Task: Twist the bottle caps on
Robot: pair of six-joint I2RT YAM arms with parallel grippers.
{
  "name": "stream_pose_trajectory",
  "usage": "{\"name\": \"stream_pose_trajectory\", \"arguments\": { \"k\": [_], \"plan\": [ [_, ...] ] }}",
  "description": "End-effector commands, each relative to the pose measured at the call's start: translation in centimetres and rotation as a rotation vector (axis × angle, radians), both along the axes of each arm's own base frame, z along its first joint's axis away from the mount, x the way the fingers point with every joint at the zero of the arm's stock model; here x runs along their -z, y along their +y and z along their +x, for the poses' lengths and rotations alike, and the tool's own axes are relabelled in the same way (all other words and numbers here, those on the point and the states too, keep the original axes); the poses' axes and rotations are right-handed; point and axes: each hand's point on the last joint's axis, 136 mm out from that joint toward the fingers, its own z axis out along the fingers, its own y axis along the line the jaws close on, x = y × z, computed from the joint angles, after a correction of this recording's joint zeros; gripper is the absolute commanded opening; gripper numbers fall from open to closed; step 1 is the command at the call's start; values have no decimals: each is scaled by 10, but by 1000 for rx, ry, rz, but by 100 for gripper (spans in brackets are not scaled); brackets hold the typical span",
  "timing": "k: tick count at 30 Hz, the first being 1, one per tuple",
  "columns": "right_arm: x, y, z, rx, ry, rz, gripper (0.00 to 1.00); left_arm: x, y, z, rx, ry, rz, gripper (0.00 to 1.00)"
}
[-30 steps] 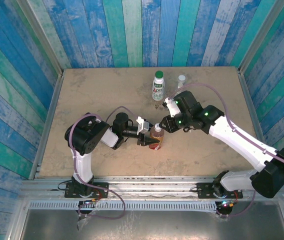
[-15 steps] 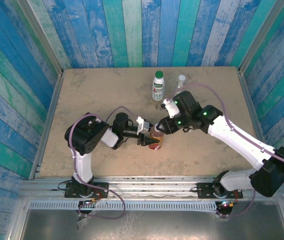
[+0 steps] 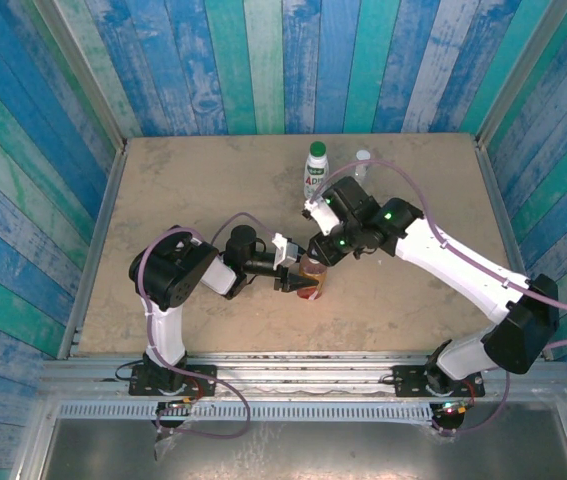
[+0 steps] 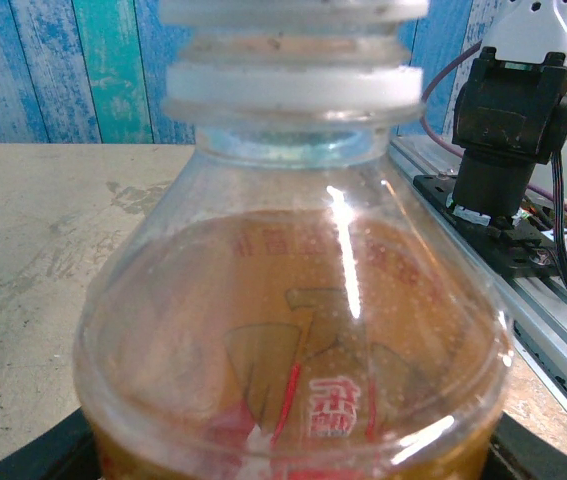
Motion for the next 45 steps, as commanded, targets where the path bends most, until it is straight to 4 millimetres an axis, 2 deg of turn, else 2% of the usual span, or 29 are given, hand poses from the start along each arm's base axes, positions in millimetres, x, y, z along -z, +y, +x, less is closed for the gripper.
{"name": "stream_pose_trajectory", "arguments": {
  "k": [1, 4, 8, 13, 20, 28, 34, 39, 45],
  "plan": [
    [-3, -3, -2, -3, -3, -31, 40, 30, 6, -9, -3, 137, 88, 54],
    [-3, -2, -3, -13, 2, -25, 41, 30, 6, -9, -2, 137, 89, 54],
    [-1, -1, -4, -24, 6, -26, 34, 30, 6, -9, -4, 137, 89, 54],
    [-3, 2, -3, -66, -22, -18, 31, 30, 7, -10, -2, 137, 89, 54],
    [-11, 3, -14, -278, -52, 52, 30, 29, 6, -10, 4, 137, 87, 54],
    [-6, -2, -31, -577, -108, 54, 29, 27, 7, -13, 18, 138, 83, 54],
    [0, -7, -39, -729, -140, 73, 29, 26, 7, -14, 24, 137, 76, 54],
    [6, -8, -36, -716, -138, 82, 28, 25, 7, -13, 19, 140, 70, 54],
    [12, -11, -35, -578, -59, 90, 28, 25, 6, -13, 19, 138, 70, 54]
  ]
}}
